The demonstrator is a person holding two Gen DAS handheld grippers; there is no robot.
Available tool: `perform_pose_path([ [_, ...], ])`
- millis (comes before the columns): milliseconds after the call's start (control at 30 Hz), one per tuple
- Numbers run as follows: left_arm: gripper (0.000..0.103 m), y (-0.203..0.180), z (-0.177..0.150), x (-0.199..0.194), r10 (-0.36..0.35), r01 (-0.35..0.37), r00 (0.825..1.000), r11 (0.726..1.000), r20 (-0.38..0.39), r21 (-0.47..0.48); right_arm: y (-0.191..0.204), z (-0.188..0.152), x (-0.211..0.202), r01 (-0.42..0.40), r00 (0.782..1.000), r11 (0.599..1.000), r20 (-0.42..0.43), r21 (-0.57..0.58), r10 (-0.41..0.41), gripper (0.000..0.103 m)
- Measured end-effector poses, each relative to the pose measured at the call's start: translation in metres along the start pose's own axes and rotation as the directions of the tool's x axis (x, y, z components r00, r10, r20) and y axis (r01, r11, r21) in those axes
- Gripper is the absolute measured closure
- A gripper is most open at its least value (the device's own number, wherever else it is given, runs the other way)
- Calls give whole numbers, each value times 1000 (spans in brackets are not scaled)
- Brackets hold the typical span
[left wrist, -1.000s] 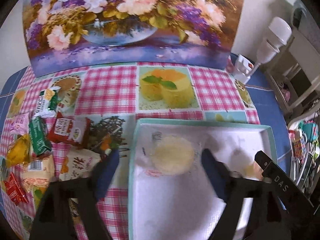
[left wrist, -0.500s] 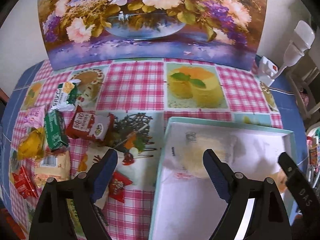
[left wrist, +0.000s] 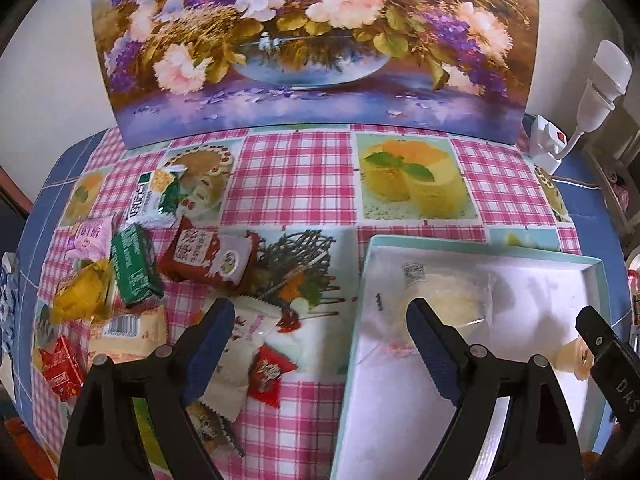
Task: Organize snacks
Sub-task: 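Move both tools back over the snack pile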
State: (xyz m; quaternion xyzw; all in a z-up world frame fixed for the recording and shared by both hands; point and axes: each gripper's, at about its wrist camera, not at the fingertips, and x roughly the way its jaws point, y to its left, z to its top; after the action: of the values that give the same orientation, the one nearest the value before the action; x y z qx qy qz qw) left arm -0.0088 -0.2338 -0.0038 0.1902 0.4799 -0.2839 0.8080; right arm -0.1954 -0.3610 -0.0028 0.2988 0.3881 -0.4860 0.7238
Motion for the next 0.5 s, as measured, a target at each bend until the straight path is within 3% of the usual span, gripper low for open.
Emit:
perform_pose_path([
  [267,15,30,-8,-22,1,0,1000,999,10,-39,7,-4,-19,-28,1000,999,-8,-32,28,0],
  [500,15,59,-12,-49,13,-10,998,999,57,-50,18,-8,-44,-109,994,993,14,-38,109,0],
])
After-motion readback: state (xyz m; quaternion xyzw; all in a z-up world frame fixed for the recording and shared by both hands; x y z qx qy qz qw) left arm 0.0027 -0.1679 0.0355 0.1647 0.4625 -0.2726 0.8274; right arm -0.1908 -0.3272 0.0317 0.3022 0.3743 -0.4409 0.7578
